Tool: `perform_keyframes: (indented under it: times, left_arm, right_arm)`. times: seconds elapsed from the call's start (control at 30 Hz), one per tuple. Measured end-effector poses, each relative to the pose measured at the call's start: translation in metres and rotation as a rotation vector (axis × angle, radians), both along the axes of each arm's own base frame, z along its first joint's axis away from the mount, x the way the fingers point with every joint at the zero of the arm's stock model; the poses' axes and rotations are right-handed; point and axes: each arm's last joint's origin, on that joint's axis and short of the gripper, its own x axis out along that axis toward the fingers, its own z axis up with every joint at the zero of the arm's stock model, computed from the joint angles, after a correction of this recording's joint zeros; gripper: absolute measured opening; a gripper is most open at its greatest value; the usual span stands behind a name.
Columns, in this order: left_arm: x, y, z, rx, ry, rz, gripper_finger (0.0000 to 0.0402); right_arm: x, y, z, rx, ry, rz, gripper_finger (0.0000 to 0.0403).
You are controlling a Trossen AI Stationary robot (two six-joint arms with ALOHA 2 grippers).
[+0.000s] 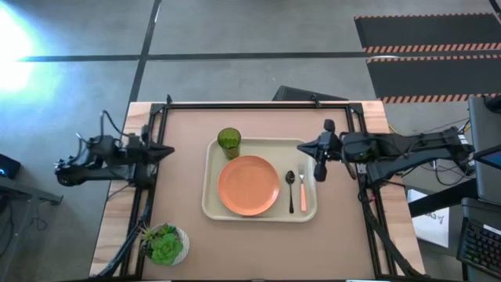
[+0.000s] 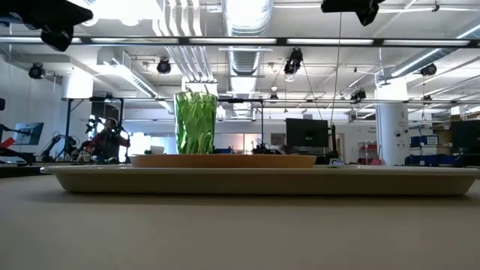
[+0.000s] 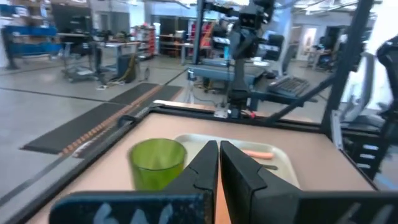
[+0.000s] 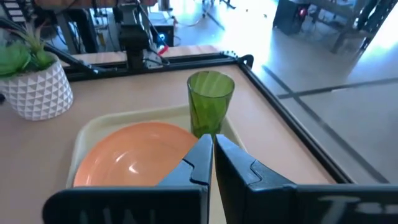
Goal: Pick and place plate/cup/fork/spoon on tray
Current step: Return to Home Position
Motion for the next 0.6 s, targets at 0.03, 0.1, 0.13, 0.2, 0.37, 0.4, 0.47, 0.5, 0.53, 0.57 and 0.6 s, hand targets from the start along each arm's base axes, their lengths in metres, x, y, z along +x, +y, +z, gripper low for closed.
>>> perform_keyframes:
  times: [0.03,0.1,0.13,0.2,0.37,0.4,0.47,0.5,0.53,0.57,0.6]
  left_arm:
    - [0.005,0.0,-0.005,-0.001,-0.003,-0.014,0.0]
    - [0.014,-0.001,-0.017,-0.017,-0.032,-0.038,0.0]
    - [0.02,-0.001,-0.023,-0.031,-0.046,-0.042,0.0]
    - [0.031,-0.001,-0.038,-0.054,-0.089,-0.044,0.0]
    - [0.048,-0.001,-0.065,-0.051,-0.26,-0.052,0.0]
    - [0.051,-0.001,-0.071,-0.051,-0.279,-0.053,0.0]
    - [0.052,-0.001,-0.077,-0.045,-0.331,-0.055,0.0]
    - [0.052,-0.001,-0.076,-0.04,-0.343,-0.054,0.0]
    - [0.052,-0.001,-0.076,-0.036,-0.34,-0.054,0.0]
    - [0.053,-0.001,-0.077,-0.029,-0.329,-0.053,0.0]
    - [0.053,-0.001,-0.078,-0.015,-0.318,-0.052,0.0]
  right_arm:
    - [-0.001,-0.001,0.0,-0.006,-0.001,-0.001,0.0009]
    - [-0.003,-0.002,0.0,-0.005,-0.012,-0.009,0.0009]
    - [-0.004,-0.004,-0.001,-0.003,-0.025,-0.014,0.0009]
    - [-0.005,-0.005,-0.001,0.002,-0.075,-0.021,0.0009]
    - [-0.009,-0.006,-0.01,0.003,-0.169,-0.019,0.0009]
    - [-0.01,-0.006,-0.013,0.011,-0.164,-0.021,0.0009]
    - [-0.011,-0.006,-0.021,0.034,-0.153,-0.028,0.0009]
    - [-0.011,-0.006,-0.024,0.049,-0.149,-0.033,0.0009]
    - [-0.012,-0.006,-0.028,0.058,-0.144,-0.035,0.0009]
    - [-0.012,-0.006,-0.031,0.074,-0.141,-0.041,0.0009]
    - [-0.012,-0.006,-0.035,0.081,-0.133,-0.044,0.0009]
